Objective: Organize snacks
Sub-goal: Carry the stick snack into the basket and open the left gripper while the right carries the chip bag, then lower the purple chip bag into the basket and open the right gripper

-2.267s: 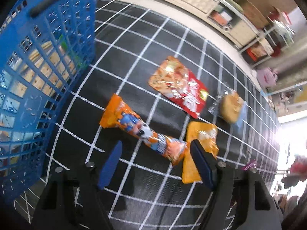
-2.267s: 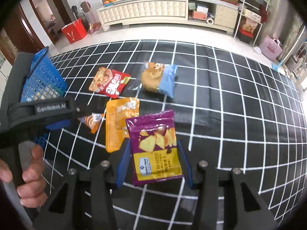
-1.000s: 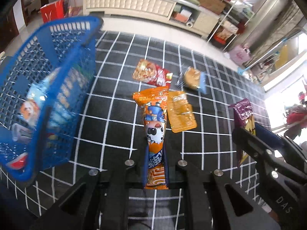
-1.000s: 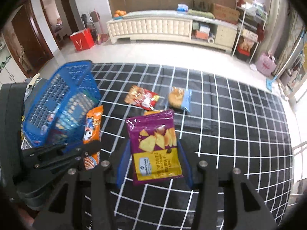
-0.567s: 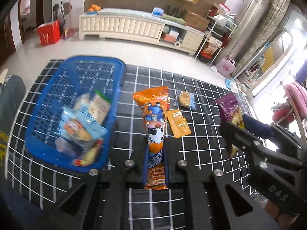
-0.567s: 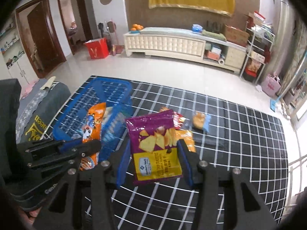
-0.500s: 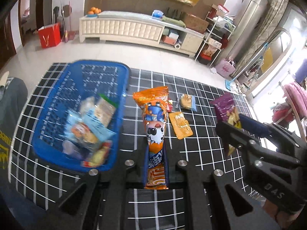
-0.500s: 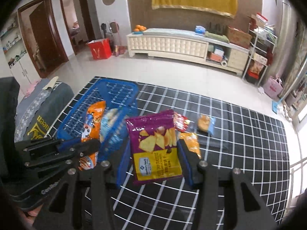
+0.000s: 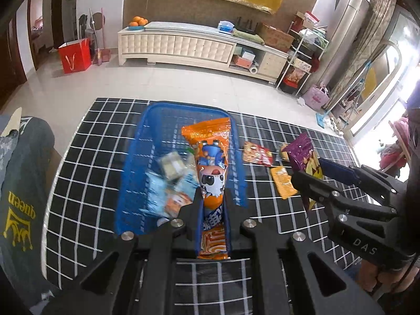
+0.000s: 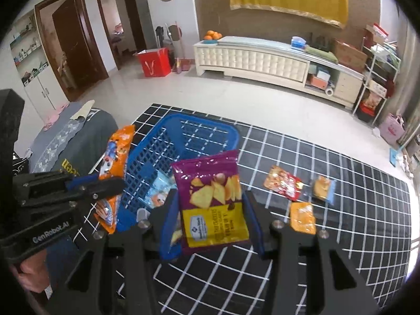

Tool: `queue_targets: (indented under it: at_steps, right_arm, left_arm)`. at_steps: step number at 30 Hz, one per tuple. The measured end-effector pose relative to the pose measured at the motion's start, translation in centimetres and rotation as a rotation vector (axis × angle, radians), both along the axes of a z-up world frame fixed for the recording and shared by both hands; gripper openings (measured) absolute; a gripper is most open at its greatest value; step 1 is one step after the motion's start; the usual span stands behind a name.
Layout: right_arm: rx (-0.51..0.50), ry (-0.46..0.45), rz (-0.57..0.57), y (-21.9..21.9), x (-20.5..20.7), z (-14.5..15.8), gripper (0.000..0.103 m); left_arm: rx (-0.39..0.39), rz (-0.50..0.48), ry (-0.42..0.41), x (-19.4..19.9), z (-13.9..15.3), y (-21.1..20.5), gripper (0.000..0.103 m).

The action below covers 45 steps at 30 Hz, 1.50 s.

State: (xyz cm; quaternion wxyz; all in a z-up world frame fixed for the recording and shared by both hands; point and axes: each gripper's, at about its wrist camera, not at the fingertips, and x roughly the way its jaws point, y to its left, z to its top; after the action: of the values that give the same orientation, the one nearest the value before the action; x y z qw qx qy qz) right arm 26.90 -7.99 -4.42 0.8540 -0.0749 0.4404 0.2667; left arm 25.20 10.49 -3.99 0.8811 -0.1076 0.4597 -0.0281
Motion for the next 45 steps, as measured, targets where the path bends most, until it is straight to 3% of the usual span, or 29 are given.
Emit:
queue_targets:
  at_steps: [6,17,19,21,26,28,34,37,45]
  right_arm:
    - [-0.026,0.044,0.018,2.9,0.9,-2.1,0.053]
    - [-0.072,0.073,0.01,4.2,1.8,-3.9,0.053]
    - [-0.075,0.068,0.008,4.2,1.7,-3.6,0.053]
    - [-0.079,0.062,0.006,4.3,1.6,-3.5,0.053]
    - [-0.073,0.052,0.005,4.3,1.3,-2.7,0.053]
    - [-0.073,0.041,0.01,4.6,1.1,-2.2,0.053]
    - [-0.071,0.037,0.003,5.5,1.6,-1.8,0.053]
    - [-0.087,0.033,0.002,6.6,2.5,-1.9,0.053]
    - [-0.161,0.053,0.013,9.3,5.1,-4.0,0.053]
  left_arm:
    - [0.061,-0.022,0.039,1.9,-2.2,1.3,0.012]
    - [0.073,-0.048,0.1,4.9,-6.1,3.2,0.012]
    - [0.05,-0.052,0.097,5.1,-6.3,3.5,0.019]
    - [0.056,-0.041,0.085,4.9,-6.2,3.8,0.029]
    - [0.044,-0.036,0.078,4.1,-5.4,4.2,0.03]
    - [0.055,-0.046,0.064,3.7,-4.7,4.2,0.037]
    - [0.065,-0.061,0.003,2.4,-2.3,4.8,0.041]
    - [0.078,-0.06,-0.027,2.0,-1.5,5.3,0.054]
    - [0.093,-0.033,-0.031,3.6,-2.0,7.7,0.056]
